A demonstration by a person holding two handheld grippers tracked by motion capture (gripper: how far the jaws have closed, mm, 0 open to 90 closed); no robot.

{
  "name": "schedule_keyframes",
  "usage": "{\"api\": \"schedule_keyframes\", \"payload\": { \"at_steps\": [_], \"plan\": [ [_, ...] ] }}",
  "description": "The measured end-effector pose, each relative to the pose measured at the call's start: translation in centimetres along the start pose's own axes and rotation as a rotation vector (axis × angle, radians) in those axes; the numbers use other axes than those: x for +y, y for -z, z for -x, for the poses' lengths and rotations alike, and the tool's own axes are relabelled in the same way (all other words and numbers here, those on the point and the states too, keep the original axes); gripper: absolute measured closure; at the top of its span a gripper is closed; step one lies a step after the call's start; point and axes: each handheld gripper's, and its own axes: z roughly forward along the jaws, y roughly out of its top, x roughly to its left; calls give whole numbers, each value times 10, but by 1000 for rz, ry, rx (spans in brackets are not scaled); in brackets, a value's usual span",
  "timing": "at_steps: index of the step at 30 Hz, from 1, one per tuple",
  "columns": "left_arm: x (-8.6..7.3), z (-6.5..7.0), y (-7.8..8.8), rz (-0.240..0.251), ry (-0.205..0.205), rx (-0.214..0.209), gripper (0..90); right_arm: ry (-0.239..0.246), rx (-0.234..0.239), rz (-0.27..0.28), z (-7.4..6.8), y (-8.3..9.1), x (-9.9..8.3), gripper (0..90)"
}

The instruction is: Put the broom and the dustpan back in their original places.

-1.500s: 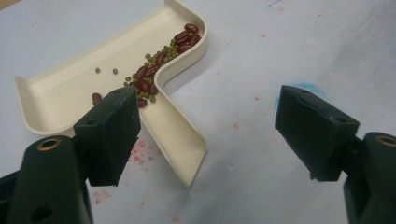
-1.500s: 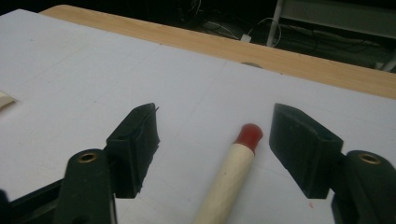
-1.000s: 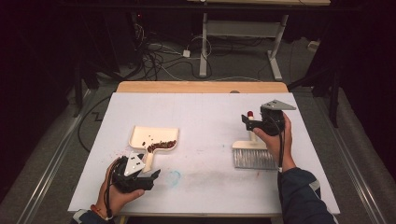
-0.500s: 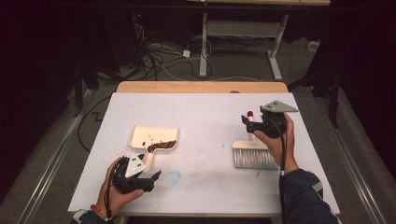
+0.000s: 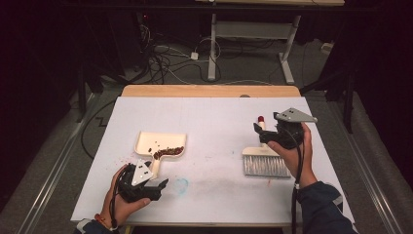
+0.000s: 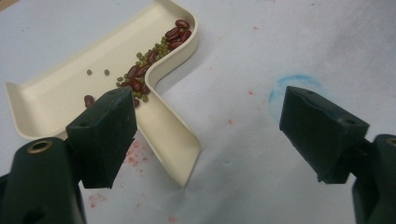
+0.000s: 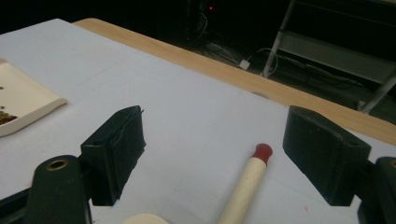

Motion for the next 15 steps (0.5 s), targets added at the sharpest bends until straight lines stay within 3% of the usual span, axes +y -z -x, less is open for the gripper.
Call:
{"api": "schedule_keyframes", "payload": {
  "at_steps": [15],
  "plan": [
    [0,1,-1,-1,-10,14,186,51,43,43,-8,29,-7,208]
  ]
}}
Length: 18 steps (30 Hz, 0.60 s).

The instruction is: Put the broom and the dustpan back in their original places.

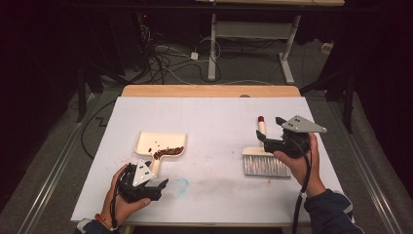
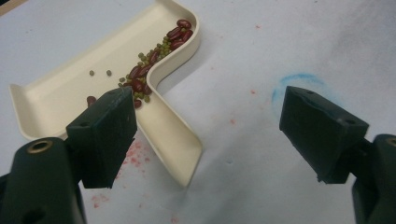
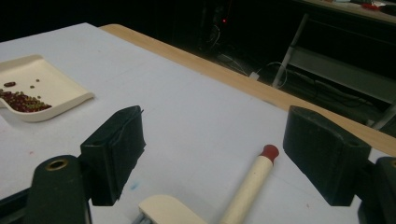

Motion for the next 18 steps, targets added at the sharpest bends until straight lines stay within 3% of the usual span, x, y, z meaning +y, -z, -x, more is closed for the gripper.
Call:
{"api": "schedule_keyframes", "payload": {
  "at_steps": [4,18],
  "plan": [
    [0,0,0,-2,-2,2,186,18,29,-1,-1,7,-3,208],
    [0,0,1,-2,-2,8,185,80,25,23,-9,19,-23,208]
  ]
}}
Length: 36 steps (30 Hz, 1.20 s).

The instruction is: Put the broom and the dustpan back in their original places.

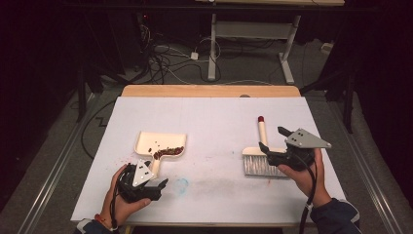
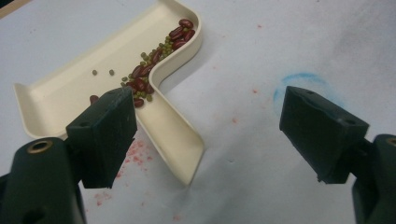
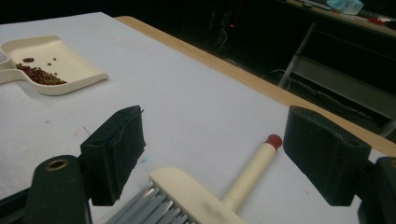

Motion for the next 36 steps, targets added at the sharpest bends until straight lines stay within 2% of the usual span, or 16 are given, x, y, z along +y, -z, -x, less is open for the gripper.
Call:
{"api": "schedule_keyframes", "payload": {
  "at_steps": [8,21,28,31,36],
  "plan": [
    [0,1,0,-4,-7,-3,185,25,17,19,-7,4,-14,189],
    [0,2,-1,-11,-17,-6,185,32,20,29,-11,15,-39,187],
    [0,3,-3,-14,-25,-10,185,37,20,-14,-14,20,-58,184],
    [1,3,-4,-15,-44,-7,185,26,20,-18,-15,23,-65,184],
    [1,4,-6,-16,-51,-10,185,10,23,-37,-15,27,-78,186]
  ]
}}
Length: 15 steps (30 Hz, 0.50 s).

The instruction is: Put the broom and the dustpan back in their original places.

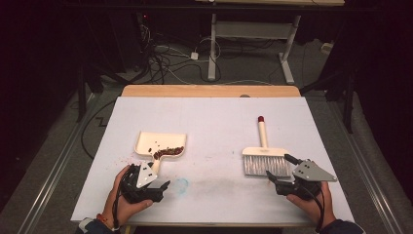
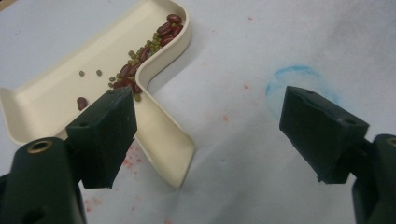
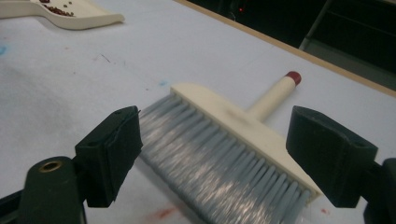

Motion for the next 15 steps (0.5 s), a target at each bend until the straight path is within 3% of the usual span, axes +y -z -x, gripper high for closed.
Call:
{"api": "schedule_keyframes", "payload": {
  "at_steps": [7,15],
  "plan": [
    [0,1,-1,-3,-10,1,185,-13,16,-46,-3,2,-16,187],
    [-2,1,-1,-10,-12,0,185,-13,32,-45,-3,-1,-15,187]
  ]
}}
